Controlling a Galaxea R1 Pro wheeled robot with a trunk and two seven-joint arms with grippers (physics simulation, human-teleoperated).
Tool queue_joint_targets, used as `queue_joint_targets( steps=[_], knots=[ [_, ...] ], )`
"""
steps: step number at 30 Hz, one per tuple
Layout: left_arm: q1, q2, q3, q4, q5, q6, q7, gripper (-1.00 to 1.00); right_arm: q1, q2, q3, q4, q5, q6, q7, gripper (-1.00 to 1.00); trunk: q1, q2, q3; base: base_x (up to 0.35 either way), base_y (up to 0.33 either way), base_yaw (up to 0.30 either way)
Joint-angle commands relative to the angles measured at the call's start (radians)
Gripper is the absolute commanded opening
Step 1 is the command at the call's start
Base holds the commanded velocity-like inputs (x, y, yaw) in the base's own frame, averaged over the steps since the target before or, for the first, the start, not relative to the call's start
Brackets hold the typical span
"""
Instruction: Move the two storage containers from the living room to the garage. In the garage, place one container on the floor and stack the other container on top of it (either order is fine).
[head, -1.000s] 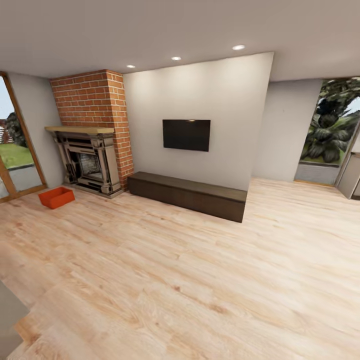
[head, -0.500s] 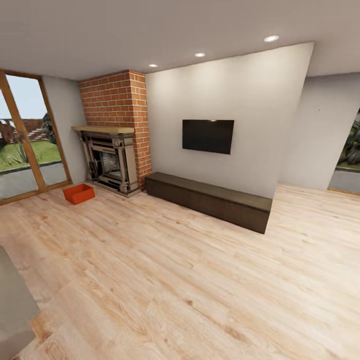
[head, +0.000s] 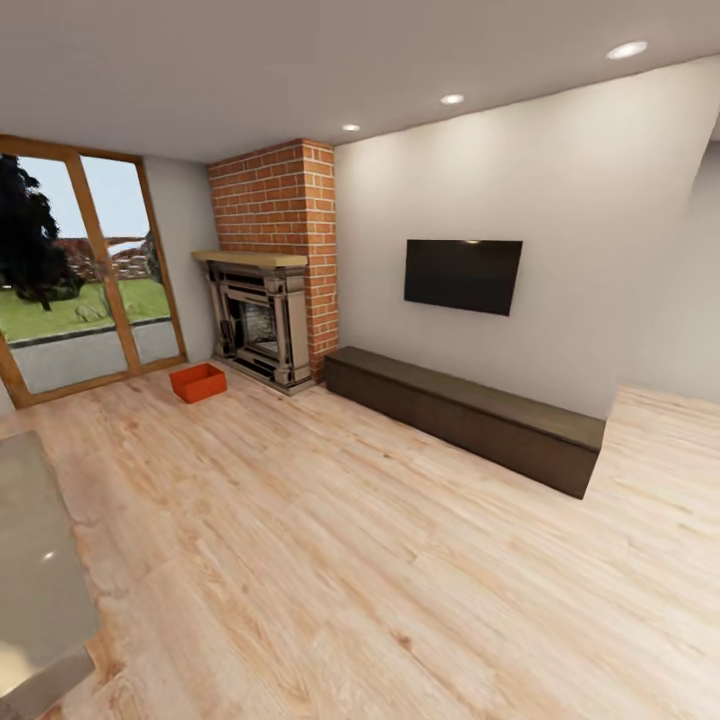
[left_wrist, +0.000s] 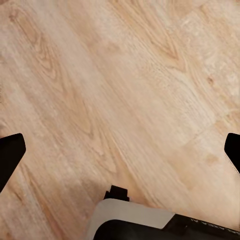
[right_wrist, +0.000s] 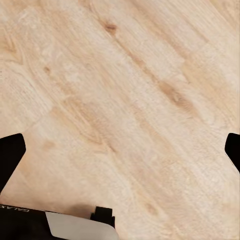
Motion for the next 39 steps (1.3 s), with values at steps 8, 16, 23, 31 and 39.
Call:
queue_joint_targets(
  steps=[8,16,23,31,39],
  knots=[
    [-0.002,0.0,0.0,0.005,0.004,-0.007,0.0,1.0,-0.001,0.0,0.007,0.004,0.001,-0.007,0.0,1.0,0.001,-0.001,0.0,0.326,-0.073,0.252],
    [-0.002,0.0,0.0,0.005,0.004,-0.007,0.0,1.0,-0.001,0.0,0.008,0.004,0.001,-0.007,0.0,1.0,0.001,-0.001,0.0,0.325,-0.073,0.252],
    [-0.001,0.0,0.0,0.005,0.004,-0.007,0.0,1.0,-0.001,0.0,0.007,0.004,0.001,-0.007,0.0,1.0,0.001,-0.001,0.0,0.325,-0.073,0.252],
    [-0.002,0.0,0.0,0.006,0.004,-0.007,0.0,1.0,-0.001,0.0,0.007,0.004,0.001,-0.007,0.0,1.0,0.001,-0.001,0.0,0.325,-0.084,0.252],
    [-0.001,0.0,0.0,0.005,0.004,-0.007,0.0,1.0,-0.001,0.0,0.007,0.004,0.001,-0.007,0.0,1.0,0.001,-0.001,0.0,0.325,-0.128,0.252]
  ],
)
